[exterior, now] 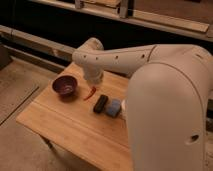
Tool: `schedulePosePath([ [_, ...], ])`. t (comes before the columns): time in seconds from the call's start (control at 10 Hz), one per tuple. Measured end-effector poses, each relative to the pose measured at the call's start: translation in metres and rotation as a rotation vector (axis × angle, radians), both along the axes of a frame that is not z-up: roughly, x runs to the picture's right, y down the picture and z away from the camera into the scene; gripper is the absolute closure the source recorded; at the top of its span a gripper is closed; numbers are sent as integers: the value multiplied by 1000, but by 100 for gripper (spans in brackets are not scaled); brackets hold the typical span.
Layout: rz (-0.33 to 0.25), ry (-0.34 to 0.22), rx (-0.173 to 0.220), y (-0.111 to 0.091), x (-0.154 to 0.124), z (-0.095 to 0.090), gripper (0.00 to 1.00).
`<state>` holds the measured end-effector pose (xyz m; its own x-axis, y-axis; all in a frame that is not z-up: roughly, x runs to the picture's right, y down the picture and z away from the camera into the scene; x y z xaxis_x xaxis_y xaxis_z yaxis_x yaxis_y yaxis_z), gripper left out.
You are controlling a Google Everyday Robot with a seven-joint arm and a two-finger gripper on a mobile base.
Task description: Place the pepper in the ceramic cup
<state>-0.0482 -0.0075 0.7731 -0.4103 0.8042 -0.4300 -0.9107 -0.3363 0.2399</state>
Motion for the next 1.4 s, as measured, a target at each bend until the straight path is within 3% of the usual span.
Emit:
schedulePosePath([
  [1.1, 1, 1, 2, -1, 1, 0, 100],
  [1.3, 28, 43, 34, -20, 33, -6, 100],
  [1.4, 26, 50, 30, -19, 35, -5, 100],
])
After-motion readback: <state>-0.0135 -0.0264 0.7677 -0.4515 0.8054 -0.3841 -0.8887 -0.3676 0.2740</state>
